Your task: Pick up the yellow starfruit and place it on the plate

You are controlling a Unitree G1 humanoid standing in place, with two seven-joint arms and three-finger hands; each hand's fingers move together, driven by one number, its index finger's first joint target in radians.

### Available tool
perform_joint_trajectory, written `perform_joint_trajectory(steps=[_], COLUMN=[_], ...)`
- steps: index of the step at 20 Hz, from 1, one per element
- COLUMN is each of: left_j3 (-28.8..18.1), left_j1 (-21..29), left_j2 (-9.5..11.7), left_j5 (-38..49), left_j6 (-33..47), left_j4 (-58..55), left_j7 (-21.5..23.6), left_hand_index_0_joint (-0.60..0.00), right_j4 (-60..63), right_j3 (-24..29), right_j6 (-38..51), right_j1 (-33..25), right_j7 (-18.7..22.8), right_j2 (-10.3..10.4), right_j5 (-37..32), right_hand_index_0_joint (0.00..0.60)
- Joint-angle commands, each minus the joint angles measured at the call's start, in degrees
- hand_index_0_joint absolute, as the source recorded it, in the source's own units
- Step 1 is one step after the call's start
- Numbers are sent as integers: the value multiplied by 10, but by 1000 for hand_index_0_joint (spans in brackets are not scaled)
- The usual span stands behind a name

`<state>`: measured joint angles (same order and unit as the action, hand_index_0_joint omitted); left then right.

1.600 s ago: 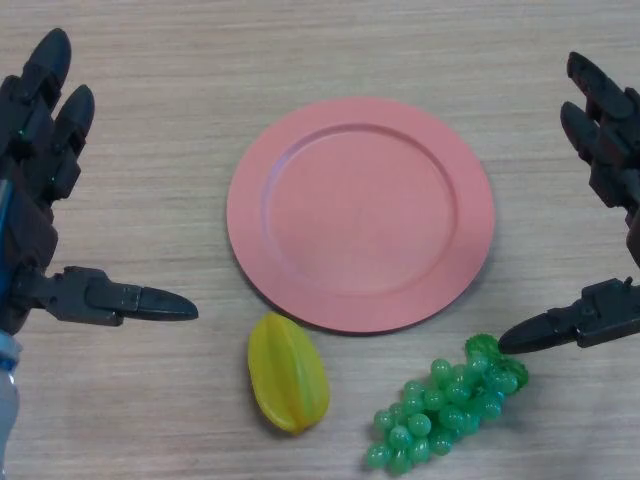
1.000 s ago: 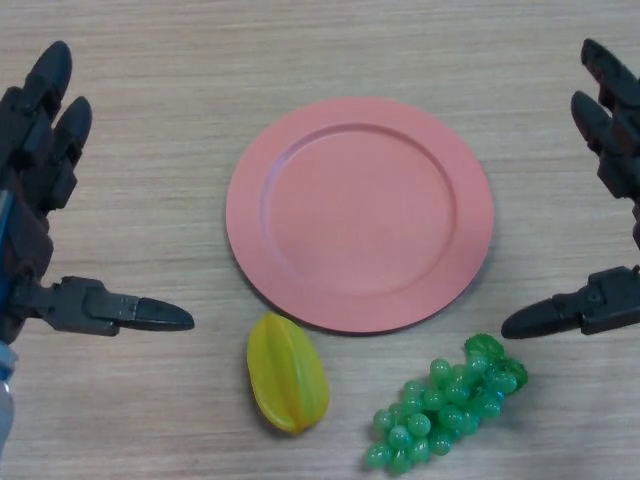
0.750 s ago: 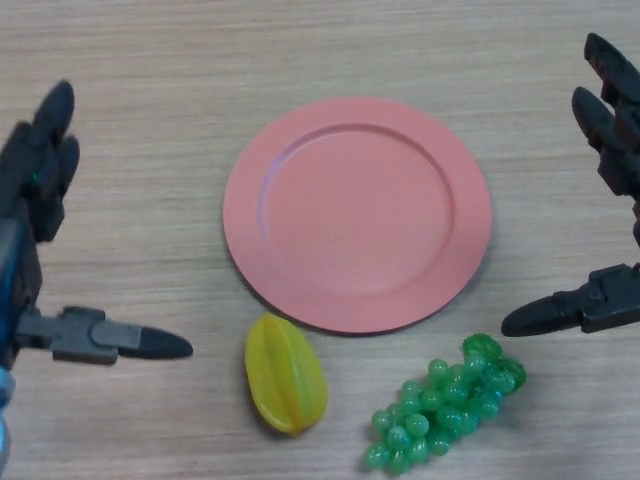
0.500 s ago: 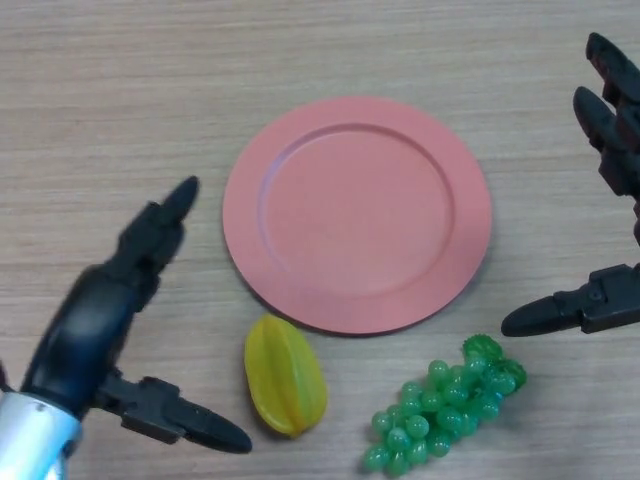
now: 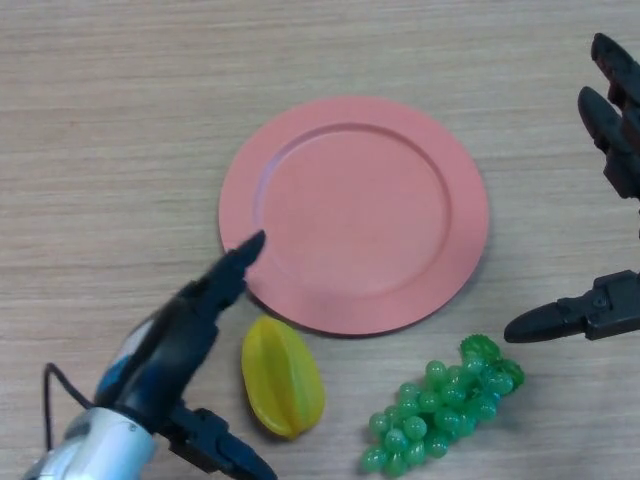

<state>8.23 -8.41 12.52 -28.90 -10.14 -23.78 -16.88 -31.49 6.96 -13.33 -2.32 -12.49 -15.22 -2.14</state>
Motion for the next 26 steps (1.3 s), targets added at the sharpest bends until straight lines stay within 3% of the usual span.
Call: perform_joint_trajectory(steps=[1, 7, 14, 15, 16, 17, 18, 19, 20, 23, 26], left_j3=[13, 59, 72, 72, 72, 75, 78, 89, 97, 104, 91], left_j1=[13, 22, 12, 7, 5, 1, -3, -12, -17, -23, -24], left_j2=[0, -6, 0, -1, 0, 0, -1, 2, 6, 20, 21], left_j5=[-26, -56, -113, -116, -119, -123, -124, -126, -130, -153, -152], left_j6=[50, 28, 41, 25, 23, 5, -13, -58, -80, -81, -65], left_j4=[-6, 20, 32, 24, 24, 19, 13, 0, -5, -10, -17], left_j7=[64, 71, 81, 66, 63, 51, 40, 16, 3, -35, -41], left_hand_index_0_joint=[0, 0, 0, -50, -150, -300, -400, -542, -600, -600, -600], right_j4=[-36, -63, -61, -64, -64, -63, -62, -62, -62, -66, -64], right_j3=[44, 56, 61, 63, 63, 63, 64, 67, 68, 69, 66], right_j6=[72, 50, 64, 63, 63, 64, 65, 62, 58, 46, 49], right_j1=[-6, 5, 16, 20, 20, 21, 22, 22, 20, 18, 20], right_j7=[16, 8, 4, 1, 1, 0, -1, -3, -3, -6, -10], right_j2=[-13, -12, -10, -9, -9, -9, -9, -9, -10, -12, -10], right_j5=[-11, -24, -10, -13, -13, -12, -11, -13, -15, -25, -24], right_hand_index_0_joint=[0, 0, 0, 0, 0, 0, 0, 0, 0, 0, 0])
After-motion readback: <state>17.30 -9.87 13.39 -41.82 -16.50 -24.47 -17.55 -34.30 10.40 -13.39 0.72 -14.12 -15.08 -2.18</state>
